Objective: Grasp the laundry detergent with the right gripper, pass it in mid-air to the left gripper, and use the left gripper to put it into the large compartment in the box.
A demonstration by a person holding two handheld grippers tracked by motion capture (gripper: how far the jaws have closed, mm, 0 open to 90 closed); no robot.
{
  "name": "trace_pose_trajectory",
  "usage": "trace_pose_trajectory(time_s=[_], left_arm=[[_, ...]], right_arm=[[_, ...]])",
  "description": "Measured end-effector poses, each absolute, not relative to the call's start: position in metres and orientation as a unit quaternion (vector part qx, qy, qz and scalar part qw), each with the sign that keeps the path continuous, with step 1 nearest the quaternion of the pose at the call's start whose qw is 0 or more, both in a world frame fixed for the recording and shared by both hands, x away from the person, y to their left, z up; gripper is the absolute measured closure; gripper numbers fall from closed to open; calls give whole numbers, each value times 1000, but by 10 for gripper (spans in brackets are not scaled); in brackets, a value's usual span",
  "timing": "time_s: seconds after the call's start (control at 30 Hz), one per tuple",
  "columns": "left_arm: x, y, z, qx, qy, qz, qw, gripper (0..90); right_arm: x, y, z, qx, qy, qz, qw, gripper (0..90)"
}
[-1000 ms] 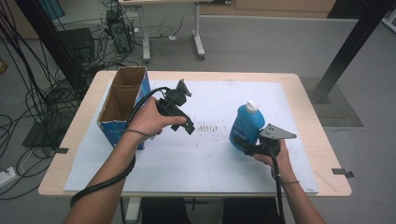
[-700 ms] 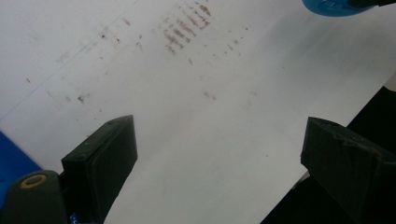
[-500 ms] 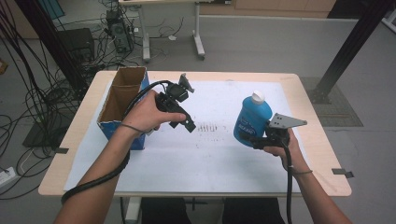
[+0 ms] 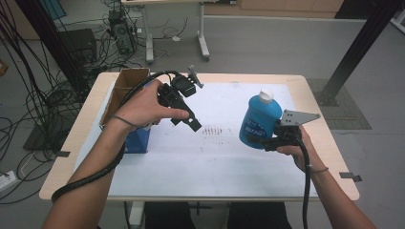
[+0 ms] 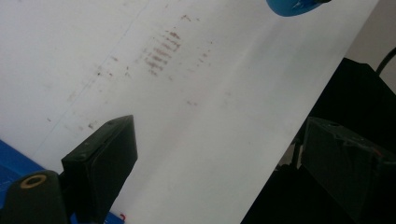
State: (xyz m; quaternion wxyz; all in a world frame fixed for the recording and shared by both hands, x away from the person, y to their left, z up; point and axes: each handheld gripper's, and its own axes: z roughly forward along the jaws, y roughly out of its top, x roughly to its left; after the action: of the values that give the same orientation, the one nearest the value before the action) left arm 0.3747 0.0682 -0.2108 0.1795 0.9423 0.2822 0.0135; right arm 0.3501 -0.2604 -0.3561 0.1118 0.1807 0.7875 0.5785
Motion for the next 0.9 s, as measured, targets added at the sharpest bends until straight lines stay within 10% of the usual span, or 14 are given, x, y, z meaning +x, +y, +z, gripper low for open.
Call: trace_pose_trajectory(time_s=[0.9], left_arm=[[357, 55, -169, 968, 173, 7, 184, 112]], right_arm=[[344, -259, -327, 99, 813, 572, 47, 404]])
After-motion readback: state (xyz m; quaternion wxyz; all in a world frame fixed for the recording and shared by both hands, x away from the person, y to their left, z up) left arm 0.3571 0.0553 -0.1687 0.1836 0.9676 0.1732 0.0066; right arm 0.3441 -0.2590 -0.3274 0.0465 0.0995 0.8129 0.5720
